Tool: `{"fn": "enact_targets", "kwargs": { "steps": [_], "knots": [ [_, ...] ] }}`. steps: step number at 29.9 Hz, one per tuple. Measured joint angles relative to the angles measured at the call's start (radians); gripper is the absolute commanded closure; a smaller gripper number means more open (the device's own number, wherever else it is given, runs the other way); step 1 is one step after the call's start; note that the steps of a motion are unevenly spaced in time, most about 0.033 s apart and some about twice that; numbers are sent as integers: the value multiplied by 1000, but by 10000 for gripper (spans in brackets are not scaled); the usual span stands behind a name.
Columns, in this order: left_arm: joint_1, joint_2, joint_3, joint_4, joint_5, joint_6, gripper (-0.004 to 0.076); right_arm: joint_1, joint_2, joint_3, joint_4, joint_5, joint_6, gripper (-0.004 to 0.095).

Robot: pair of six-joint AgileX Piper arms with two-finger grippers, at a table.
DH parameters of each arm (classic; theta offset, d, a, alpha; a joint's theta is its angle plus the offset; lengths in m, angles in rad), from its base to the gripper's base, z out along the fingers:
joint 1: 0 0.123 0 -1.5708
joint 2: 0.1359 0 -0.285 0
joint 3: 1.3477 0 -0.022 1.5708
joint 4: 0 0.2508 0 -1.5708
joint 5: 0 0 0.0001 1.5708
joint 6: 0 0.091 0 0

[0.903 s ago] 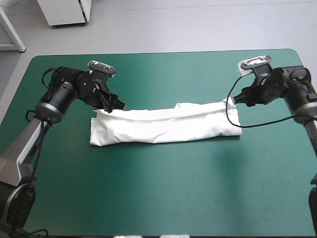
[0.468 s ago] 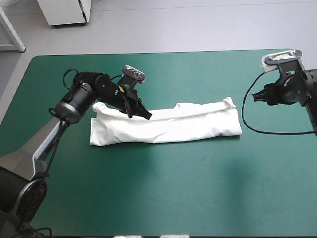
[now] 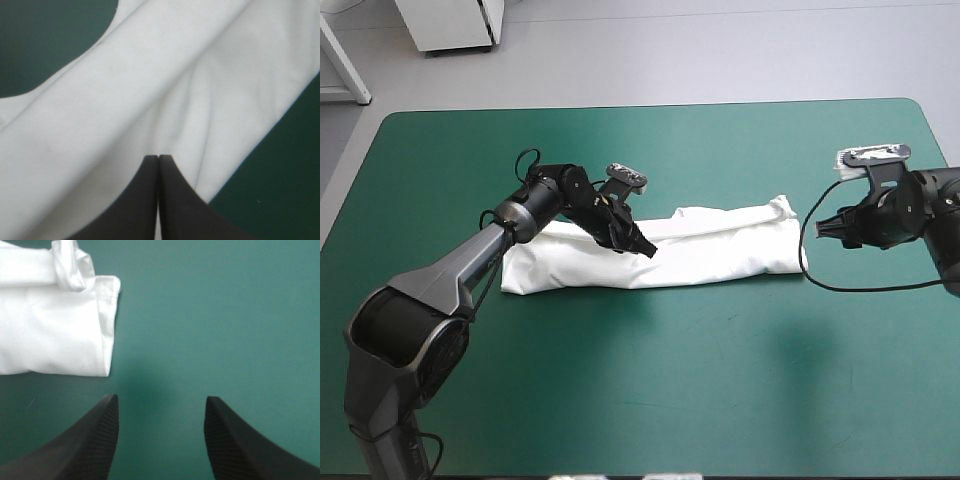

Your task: Fold the cloth

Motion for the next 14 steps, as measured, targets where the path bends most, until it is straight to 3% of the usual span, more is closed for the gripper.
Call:
{"fn": "enact_targets", "kwargs": {
  "steps": [14],
  "knots": [
    [0, 99, -5, -46, -22, 15, 733, -21, 173, 18, 254, -54, -105, 412]
  ]
}}
